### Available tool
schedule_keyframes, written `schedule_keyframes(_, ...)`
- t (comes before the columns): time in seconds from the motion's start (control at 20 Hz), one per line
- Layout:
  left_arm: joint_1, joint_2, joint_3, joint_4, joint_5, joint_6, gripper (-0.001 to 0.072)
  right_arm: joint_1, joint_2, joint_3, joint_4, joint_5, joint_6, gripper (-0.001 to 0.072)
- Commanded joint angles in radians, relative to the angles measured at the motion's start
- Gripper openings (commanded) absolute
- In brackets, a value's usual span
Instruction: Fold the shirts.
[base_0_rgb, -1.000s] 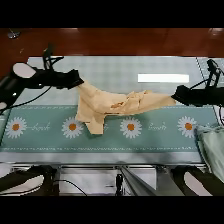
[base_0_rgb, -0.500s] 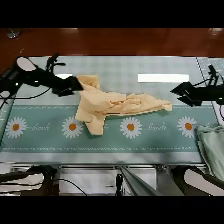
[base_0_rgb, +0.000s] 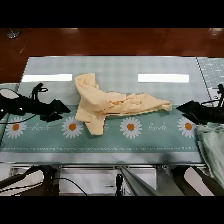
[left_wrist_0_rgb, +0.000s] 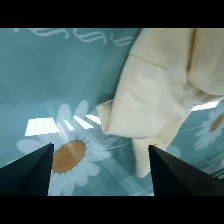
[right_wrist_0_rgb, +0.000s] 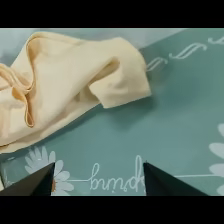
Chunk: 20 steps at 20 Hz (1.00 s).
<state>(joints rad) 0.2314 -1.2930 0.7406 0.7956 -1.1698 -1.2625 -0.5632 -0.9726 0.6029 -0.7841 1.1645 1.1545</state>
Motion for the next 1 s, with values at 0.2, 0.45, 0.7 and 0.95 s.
schedule_keyframes(0.2,-0.111,-0.09,-0.091,-0.299,0.126,0.151,0.0704,0.076,0.035,-0.087,0.098,-0.042,-0.023,0.0633)
schedule_keyframes(0.45,-0.172,-0.112,-0.059,-0.31,0.14,0.151,0.0586,0.074,0.035,-0.087,0.106,-0.091,0.0,0.0633)
schedule_keyframes(0.7,-0.172,-0.111,-0.034,-0.31,0.139,0.169,0.0028,0.074,0.024,-0.087,-0.02,-0.235,0.18,0.0632)
schedule_keyframes(0.95,-0.171,-0.111,-0.034,-0.31,0.138,0.169,0.0028,0.075,-0.146,-0.023,0.015,-0.183,0.119,0.0633)
